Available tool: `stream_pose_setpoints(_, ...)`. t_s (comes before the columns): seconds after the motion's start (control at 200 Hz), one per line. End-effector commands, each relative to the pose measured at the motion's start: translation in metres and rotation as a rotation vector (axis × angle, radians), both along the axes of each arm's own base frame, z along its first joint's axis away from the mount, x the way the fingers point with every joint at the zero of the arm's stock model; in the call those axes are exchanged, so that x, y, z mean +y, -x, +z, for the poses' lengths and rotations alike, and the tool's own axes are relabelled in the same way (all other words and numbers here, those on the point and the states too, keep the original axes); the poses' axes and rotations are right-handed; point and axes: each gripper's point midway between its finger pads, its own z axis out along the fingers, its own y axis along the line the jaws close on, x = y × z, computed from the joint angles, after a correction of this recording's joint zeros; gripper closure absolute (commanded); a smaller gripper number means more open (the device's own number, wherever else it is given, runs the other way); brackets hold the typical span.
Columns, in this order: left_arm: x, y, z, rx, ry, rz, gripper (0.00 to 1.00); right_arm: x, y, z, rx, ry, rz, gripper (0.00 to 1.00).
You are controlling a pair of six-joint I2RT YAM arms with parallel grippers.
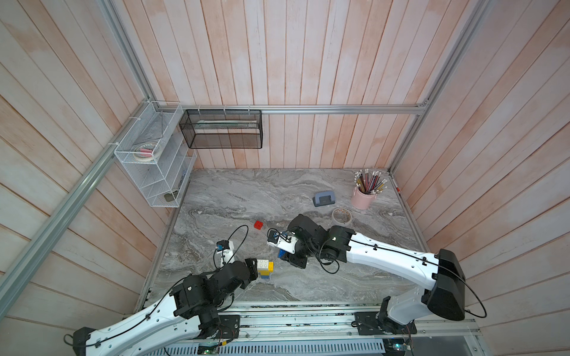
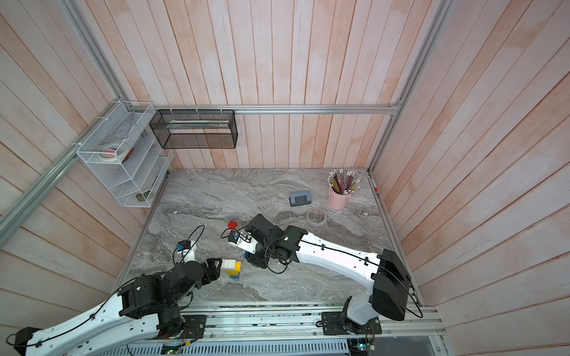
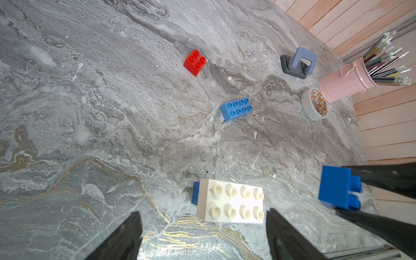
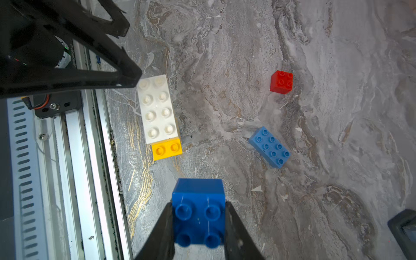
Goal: Assemble a spoon with lego
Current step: Assemble the lego brick with the lego brick.
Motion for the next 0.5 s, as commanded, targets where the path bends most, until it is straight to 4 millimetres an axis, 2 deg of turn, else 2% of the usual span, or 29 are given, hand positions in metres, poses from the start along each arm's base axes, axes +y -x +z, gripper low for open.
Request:
stream_pose_setpoints(0.0,0.002,-0.002,-0.003,-0.010,0.011,0.024,0.13,0.006,0.013,-0.006,0.020,0.034,0.097,0.83)
stream_pose_setpoints(0.095,0.000,-0.002,-0.004,-0.013,0.017,0.020,0.12,0.013,0.016,-0.006,0.010,0.036,0.124,0.83)
stream_pose_setpoints(0.49,-0.007,-0.002,-0.015,-0.002,0.009,-0.013,0.12,0.026,0.022,-0.031,0.015,0.144,0.176,0.85)
